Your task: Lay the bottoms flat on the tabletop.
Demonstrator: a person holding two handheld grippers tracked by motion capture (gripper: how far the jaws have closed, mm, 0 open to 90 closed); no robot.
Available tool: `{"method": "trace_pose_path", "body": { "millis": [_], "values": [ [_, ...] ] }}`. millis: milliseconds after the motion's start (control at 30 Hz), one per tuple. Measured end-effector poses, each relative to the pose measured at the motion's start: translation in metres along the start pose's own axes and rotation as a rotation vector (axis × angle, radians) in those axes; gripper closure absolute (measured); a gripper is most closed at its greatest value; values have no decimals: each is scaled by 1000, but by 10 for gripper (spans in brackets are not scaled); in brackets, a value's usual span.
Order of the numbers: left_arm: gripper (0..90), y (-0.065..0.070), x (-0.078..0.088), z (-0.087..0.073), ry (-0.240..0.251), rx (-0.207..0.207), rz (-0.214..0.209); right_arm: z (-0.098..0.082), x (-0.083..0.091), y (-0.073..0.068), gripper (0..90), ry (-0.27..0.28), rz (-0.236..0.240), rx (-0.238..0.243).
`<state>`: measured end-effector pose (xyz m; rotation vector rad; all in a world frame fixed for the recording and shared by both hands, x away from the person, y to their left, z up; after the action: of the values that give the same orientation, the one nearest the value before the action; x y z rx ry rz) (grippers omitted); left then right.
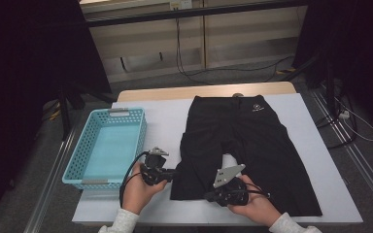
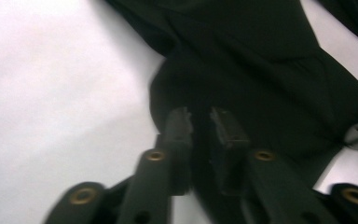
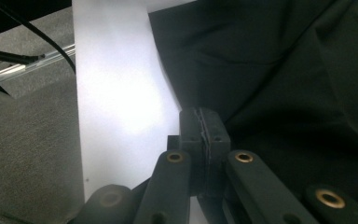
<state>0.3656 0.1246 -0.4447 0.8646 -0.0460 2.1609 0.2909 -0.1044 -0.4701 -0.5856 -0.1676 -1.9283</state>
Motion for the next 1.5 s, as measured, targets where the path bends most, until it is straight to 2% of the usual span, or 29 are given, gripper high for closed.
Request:
{"method": "trace_pose_path", "body": {
  "millis": [33,67,100,133,233,300,367,467,500,533,600,667,700,733,767,800,867,900,933,1033,1133,1333,1433,1500],
  "values": [
    [718,0,0,0,0,0,0,0,0,-1,900,1,7,5],
    [718,-1,-1,0,15,4,14,0,0,-1,900,1,7,5],
    [632,-2,-2,0,29,1,27,0,0,-2,900,-2,21,7],
    [606,-3,-3,0,36,-10,39,0,-1,-2,900,-5,21,10],
    [595,-7,-9,0,64,-32,69,0,-1,-3,900,-4,35,10],
    [592,-8,-14,-1,79,-33,71,0,-1,-3,900,-6,39,18],
    [607,-10,-18,-1,95,-43,79,0,0,-3,900,-10,37,19],
    [635,-12,-25,-2,89,-39,58,0,0,-3,900,-8,35,22],
    [673,-12,-26,-2,91,-41,66,0,0,-2,900,-9,31,21],
    [780,-11,-26,-1,68,-23,46,1,1,-2,900,-4,24,20],
    [857,-10,-27,-1,61,-30,48,1,1,-1,900,-1,23,23],
    [884,-8,-24,0,40,-16,47,1,1,-1,900,-1,20,22],
    [886,-8,-24,0,40,-16,47,1,1,-1,900,-1,20,22],
    [887,-9,-18,2,34,11,45,2,2,-2,900,6,19,21],
    [888,-9,-18,2,34,11,45,2,2,-2,900,6,19,21],
    [888,-9,-12,3,35,23,52,2,2,-2,900,13,19,21],
    [888,-9,-4,5,37,21,57,5,4,-2,900,32,19,15],
    [888,-9,-1,5,43,34,59,6,4,-2,900,42,20,15],
    [888,-10,2,6,42,44,56,8,5,-5,900,47,39,14],
    [886,-9,0,4,27,51,58,9,3,-8,900,45,55,11],
    [886,-10,-6,0,-6,39,71,8,0,-14,900,30,76,25],
    [886,-13,-2,0,-11,57,80,6,-3,-16,899,16,93,22],
    [886,-12,-4,-1,-16,45,79,7,-2,-13,857,20,68,10],
    [885,-11,-6,-1,-17,38,70,10,4,-6,768,52,34,-8]
  ]
}}
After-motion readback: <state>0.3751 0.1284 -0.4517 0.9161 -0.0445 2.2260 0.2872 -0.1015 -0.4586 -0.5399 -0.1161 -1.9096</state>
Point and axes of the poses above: each handheld gripper's, and its own axes: x roughly backward along the jaws, z roughly out of its top, y roughly to its right, the point moved 2 cm from there along -x, roughly forward along the jaws, and after that the axes turned 15 degrees about y, right-handed, at the moved point
